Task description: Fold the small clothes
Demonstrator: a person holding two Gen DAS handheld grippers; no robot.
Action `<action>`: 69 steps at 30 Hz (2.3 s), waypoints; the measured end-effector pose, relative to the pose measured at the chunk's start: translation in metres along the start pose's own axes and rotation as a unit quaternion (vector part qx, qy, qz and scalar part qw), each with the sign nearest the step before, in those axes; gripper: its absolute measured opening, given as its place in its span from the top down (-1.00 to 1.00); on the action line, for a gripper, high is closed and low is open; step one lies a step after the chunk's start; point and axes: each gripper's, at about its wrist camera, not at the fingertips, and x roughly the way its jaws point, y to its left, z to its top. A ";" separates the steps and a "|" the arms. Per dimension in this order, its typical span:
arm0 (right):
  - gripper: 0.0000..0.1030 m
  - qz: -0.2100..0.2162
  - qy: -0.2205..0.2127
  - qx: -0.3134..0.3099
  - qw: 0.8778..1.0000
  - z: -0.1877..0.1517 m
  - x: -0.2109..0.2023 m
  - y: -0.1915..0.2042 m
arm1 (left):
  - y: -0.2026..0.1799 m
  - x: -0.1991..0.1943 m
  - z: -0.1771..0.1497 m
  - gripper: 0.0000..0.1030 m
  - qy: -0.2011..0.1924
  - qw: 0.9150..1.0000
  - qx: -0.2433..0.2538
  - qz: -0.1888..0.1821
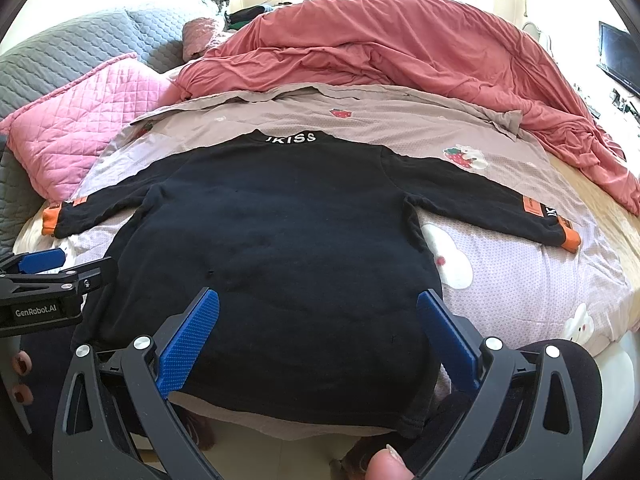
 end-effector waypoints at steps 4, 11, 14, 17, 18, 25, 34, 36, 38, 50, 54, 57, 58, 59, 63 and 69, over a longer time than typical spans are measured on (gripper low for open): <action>-0.92 0.001 0.001 0.002 1.000 0.000 0.000 -0.001 | -0.001 0.001 -0.001 -0.82 0.001 1.000 0.000 0.000; -0.92 0.003 0.010 0.009 1.000 0.004 0.007 -0.005 | -0.004 0.006 0.001 -0.82 0.005 1.000 0.002 0.000; -0.92 0.001 0.011 0.012 1.000 0.009 0.010 -0.009 | -0.006 0.009 0.006 -0.82 0.005 1.000 0.003 0.003; -0.92 -0.002 0.010 0.019 1.000 0.019 0.014 -0.016 | -0.007 0.013 0.012 -0.82 0.006 1.000 0.005 0.003; -0.92 -0.004 0.008 0.022 1.000 0.024 0.016 -0.019 | -0.007 0.014 0.015 -0.82 0.007 1.000 0.005 0.003; -0.92 -0.017 0.000 0.040 0.999 0.059 0.026 -0.037 | -0.006 0.026 0.043 -0.82 0.013 1.000 0.005 0.001; -0.92 -0.044 -0.007 0.049 0.998 0.112 0.050 -0.051 | -0.021 0.039 0.095 -0.82 0.000 1.000 0.005 0.008; -0.92 -0.056 -0.007 0.054 0.997 0.122 0.056 -0.056 | -0.025 0.041 0.105 -0.82 -0.004 1.000 0.004 0.007; -0.92 -0.055 -0.009 0.068 0.996 0.130 0.060 -0.064 | -0.031 0.044 0.116 -0.82 -0.003 1.000 0.003 0.005; -0.92 -0.079 -0.004 0.150 0.985 0.167 0.110 -0.123 | -0.065 0.078 0.153 -0.82 0.001 1.000 0.006 -0.006; -0.92 -0.088 -0.002 0.174 0.981 0.169 0.127 -0.148 | -0.079 0.095 0.158 -0.82 0.010 1.000 0.009 -0.009; -0.92 -0.099 0.001 0.186 0.978 0.160 0.135 -0.171 | -0.090 0.108 0.161 -0.82 0.013 1.000 0.019 -0.001; -0.92 -0.104 0.002 0.193 0.976 0.156 0.138 -0.181 | -0.091 0.111 0.160 -0.82 0.015 1.000 0.019 -0.003; -0.92 -0.109 0.003 0.199 0.974 0.153 0.140 -0.188 | -0.094 0.116 0.161 -0.82 0.017 1.000 0.020 -0.004; -0.92 -0.133 0.009 0.247 0.960 0.133 0.144 -0.228 | -0.103 0.132 0.161 -0.82 0.027 0.999 0.022 -0.002; -0.92 -0.175 0.031 0.324 0.929 0.102 0.147 -0.280 | -0.117 0.151 0.153 -0.82 0.041 0.999 0.019 -0.004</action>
